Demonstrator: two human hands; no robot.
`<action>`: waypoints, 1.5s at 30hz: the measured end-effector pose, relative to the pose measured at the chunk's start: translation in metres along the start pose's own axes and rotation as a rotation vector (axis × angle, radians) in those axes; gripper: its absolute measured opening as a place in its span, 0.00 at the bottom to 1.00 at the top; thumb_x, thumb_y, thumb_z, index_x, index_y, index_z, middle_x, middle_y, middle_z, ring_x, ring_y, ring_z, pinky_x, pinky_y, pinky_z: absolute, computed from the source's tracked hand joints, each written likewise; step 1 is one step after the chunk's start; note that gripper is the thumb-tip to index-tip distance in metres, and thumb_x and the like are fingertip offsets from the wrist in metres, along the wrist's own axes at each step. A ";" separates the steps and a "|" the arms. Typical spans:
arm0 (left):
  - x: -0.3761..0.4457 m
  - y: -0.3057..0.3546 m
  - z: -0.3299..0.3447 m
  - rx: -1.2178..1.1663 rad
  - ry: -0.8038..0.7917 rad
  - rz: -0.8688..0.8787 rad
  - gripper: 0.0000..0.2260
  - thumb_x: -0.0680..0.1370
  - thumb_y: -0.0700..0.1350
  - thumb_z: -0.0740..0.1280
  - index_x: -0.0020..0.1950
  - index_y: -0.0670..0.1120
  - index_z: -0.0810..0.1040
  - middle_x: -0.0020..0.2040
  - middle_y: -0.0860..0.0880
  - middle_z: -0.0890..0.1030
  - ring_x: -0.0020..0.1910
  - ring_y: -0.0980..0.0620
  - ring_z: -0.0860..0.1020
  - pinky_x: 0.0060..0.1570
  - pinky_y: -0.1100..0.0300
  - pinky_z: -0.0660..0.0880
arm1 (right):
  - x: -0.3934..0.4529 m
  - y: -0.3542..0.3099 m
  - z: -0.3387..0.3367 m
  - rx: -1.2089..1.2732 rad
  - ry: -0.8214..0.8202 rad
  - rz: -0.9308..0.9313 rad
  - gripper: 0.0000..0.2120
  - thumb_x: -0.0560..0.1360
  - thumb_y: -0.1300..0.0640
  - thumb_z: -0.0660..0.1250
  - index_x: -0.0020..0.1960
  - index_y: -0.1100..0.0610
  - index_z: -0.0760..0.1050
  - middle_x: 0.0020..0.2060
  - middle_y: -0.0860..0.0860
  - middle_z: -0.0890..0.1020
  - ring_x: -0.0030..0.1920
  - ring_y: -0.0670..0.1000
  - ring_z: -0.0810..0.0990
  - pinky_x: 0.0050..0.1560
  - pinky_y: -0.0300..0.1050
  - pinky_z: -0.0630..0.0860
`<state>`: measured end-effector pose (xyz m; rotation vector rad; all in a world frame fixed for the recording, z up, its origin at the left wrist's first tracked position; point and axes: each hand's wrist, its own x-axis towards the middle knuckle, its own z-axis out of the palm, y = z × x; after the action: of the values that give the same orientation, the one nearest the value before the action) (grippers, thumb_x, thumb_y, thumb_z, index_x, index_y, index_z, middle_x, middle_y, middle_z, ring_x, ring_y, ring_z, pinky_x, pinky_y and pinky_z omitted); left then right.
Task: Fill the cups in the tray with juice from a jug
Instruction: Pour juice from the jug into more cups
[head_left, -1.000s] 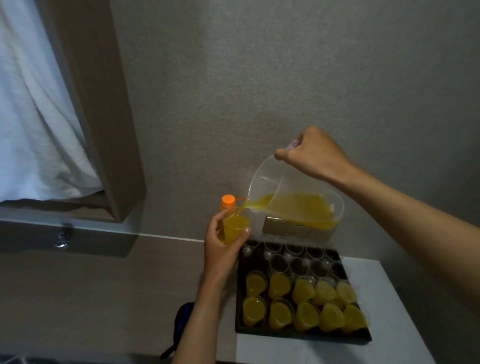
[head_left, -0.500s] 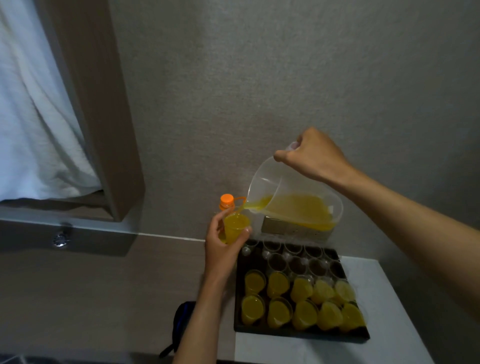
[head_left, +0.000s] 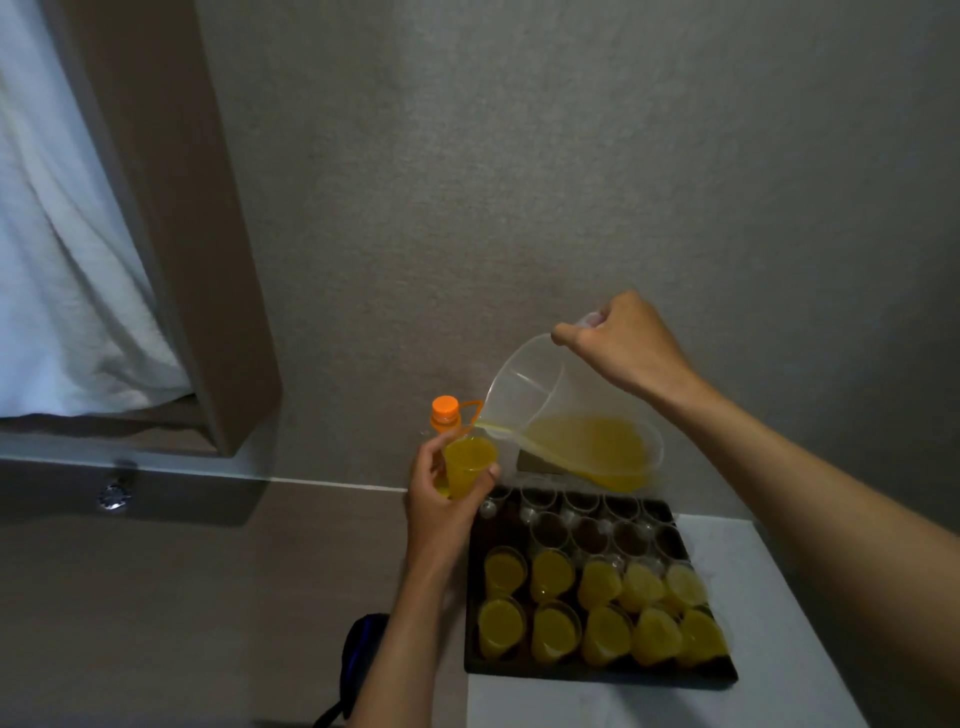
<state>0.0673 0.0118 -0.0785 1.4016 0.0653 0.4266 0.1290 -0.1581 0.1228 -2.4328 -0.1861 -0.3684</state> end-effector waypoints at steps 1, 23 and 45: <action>0.001 -0.002 0.000 0.002 0.003 -0.002 0.22 0.72 0.39 0.79 0.64 0.51 0.78 0.56 0.55 0.84 0.56 0.60 0.81 0.51 0.68 0.76 | -0.001 0.003 0.000 0.021 0.008 0.012 0.25 0.73 0.49 0.71 0.25 0.51 0.60 0.19 0.44 0.62 0.23 0.49 0.60 0.34 0.48 0.66; 0.031 -0.032 0.028 0.131 -0.068 -0.046 0.21 0.74 0.40 0.78 0.63 0.49 0.75 0.54 0.51 0.81 0.50 0.60 0.81 0.46 0.67 0.77 | -0.045 0.081 0.018 0.413 0.350 0.262 0.25 0.74 0.53 0.71 0.23 0.52 0.64 0.20 0.47 0.64 0.24 0.50 0.62 0.32 0.47 0.62; 0.071 -0.096 0.041 0.631 -0.402 -0.151 0.30 0.69 0.39 0.79 0.68 0.41 0.72 0.63 0.45 0.76 0.63 0.50 0.74 0.58 0.61 0.70 | -0.071 0.114 0.060 0.668 0.491 0.471 0.24 0.77 0.59 0.71 0.25 0.53 0.65 0.19 0.44 0.65 0.22 0.46 0.62 0.27 0.38 0.65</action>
<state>0.1690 -0.0141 -0.1493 2.0649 -0.0267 -0.0209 0.1003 -0.2108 -0.0117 -1.6032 0.4115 -0.5640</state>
